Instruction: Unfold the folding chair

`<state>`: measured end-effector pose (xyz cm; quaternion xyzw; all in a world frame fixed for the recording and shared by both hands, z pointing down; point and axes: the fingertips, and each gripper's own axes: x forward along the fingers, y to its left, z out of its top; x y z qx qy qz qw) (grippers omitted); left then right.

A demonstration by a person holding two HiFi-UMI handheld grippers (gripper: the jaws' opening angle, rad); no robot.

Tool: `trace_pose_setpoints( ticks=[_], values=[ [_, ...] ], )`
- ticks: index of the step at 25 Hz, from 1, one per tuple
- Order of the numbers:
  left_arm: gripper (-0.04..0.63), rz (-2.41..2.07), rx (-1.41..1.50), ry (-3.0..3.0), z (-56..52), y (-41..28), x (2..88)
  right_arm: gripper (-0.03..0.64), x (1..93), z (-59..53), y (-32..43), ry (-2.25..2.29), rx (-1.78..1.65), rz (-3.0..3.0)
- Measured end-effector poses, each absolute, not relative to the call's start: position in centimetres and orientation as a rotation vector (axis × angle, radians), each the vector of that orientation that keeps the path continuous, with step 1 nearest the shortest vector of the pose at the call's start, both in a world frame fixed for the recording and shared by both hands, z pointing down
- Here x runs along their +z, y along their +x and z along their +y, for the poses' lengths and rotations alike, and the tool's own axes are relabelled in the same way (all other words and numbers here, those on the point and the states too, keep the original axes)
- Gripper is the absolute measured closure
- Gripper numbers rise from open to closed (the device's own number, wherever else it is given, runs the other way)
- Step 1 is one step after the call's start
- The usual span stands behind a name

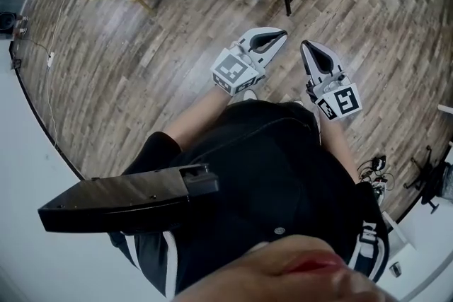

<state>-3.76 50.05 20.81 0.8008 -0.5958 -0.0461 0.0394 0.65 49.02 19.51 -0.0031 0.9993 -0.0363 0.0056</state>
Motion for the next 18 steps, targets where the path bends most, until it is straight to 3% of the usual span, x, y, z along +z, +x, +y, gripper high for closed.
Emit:
trace_pose_setpoints(
  ticks=[18],
  values=[
    [0.591,-1.87,-0.125,2.455,33.1,-3.5,19.4,0.609,18.5,30.6,0.0,0.013,-0.083,3.113]
  ],
)
